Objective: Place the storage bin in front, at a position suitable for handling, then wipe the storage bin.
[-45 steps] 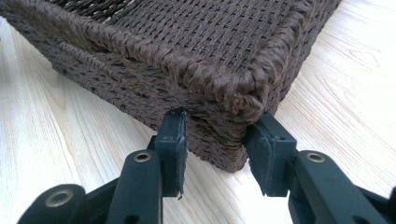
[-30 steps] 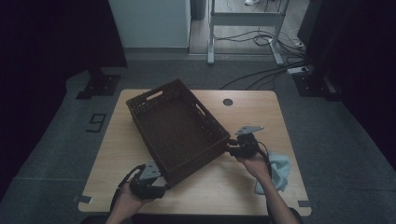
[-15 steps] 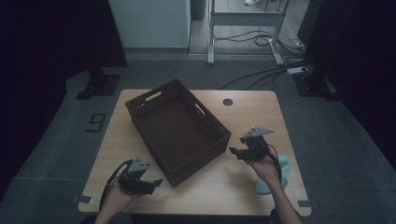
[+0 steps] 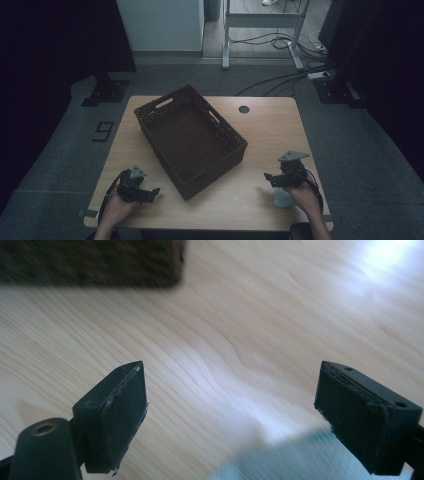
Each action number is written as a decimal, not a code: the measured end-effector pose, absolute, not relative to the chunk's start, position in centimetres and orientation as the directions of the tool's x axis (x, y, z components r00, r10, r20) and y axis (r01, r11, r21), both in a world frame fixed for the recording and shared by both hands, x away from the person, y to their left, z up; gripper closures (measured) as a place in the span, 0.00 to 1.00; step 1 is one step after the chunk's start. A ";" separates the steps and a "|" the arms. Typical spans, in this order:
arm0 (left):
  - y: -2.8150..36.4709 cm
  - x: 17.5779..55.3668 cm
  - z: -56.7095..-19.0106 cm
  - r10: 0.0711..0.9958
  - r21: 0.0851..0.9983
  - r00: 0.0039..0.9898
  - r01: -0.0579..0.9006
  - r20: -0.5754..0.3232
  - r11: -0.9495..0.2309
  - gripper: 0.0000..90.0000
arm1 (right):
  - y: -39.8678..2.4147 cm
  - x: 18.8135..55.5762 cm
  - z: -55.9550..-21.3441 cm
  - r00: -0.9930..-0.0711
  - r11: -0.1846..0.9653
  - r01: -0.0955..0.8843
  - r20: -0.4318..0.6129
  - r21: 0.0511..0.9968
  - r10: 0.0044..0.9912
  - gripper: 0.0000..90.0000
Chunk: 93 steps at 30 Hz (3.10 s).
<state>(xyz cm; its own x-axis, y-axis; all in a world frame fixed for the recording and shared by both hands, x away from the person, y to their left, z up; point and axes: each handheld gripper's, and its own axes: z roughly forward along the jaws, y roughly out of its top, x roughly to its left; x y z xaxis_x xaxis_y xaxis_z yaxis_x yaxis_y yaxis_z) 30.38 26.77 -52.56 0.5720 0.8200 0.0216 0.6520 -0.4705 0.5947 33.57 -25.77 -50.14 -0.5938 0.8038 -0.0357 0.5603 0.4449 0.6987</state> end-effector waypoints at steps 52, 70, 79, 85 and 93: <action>26.0 31.2 -53.7 0.809 0.552 0.587 0.685 -0.034 -0.475 0.00 | -29.7 32.9 -50.0 -0.512 0.375 0.672 0.035 0.638 0.858 0.81; 21.9 32.3 -52.8 0.787 0.647 0.613 0.573 0.070 -0.503 0.02 | -27.5 33.8 -47.6 -0.568 0.335 0.579 0.073 0.744 0.820 0.80; 21.8 32.3 -52.9 0.783 0.652 0.619 0.567 0.067 -0.504 0.02 | -25.2 35.4 -46.9 -0.603 0.356 0.547 0.062 0.758 0.795 0.79; 21.2 32.2 -52.9 0.775 0.657 0.628 0.557 0.067 -0.508 0.02 | -23.9 36.3 -46.7 -0.618 0.363 0.532 0.057 0.765 0.784 0.79; 21.5 32.2 -53.1 0.772 0.664 0.633 0.556 0.050 -0.499 0.01 | -21.5 38.3 -46.4 -0.633 0.358 0.520 0.068 0.776 0.771 0.78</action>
